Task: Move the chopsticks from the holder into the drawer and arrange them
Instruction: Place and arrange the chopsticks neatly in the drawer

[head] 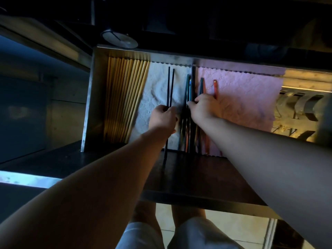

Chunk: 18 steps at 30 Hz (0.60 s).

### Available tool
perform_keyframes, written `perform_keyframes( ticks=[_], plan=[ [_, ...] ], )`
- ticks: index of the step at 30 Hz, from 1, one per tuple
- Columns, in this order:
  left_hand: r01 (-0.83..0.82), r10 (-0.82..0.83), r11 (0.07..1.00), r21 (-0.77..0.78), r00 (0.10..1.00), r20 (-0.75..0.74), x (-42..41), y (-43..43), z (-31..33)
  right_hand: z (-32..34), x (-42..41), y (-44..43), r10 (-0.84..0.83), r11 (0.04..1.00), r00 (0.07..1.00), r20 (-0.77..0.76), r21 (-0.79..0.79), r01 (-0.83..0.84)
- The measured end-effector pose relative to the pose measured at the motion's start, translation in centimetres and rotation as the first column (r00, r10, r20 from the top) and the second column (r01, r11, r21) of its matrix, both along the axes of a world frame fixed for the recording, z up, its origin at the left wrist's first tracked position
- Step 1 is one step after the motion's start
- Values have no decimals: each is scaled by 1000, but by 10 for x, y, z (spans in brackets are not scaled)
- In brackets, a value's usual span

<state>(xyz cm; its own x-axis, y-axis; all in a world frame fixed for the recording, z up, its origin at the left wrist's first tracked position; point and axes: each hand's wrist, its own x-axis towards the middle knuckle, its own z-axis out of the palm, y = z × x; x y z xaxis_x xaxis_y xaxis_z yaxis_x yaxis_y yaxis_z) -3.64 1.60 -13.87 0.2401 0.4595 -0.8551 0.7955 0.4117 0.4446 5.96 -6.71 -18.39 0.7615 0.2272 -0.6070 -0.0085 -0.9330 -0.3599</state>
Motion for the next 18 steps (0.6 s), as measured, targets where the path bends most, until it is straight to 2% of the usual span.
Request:
perform_keyframes(
  ticks=[5,10,14,18],
  plan=[
    [14,-13,1000,-16,1000,17,0,3,2,-8,3,3,-105,994,994,-38,1,105],
    [16,-14,998,-54,999,33,-1,7,8,-9,3,-6,-227,968,969,-96,85,235],
    [14,-12,997,-80,1000,25,-2,11,13,3,3,-9,-241,954,965,-101,159,255],
    [42,-42,995,-89,999,8,-5,19,16,16,3,-15,-163,968,983,-88,179,176]
  ],
)
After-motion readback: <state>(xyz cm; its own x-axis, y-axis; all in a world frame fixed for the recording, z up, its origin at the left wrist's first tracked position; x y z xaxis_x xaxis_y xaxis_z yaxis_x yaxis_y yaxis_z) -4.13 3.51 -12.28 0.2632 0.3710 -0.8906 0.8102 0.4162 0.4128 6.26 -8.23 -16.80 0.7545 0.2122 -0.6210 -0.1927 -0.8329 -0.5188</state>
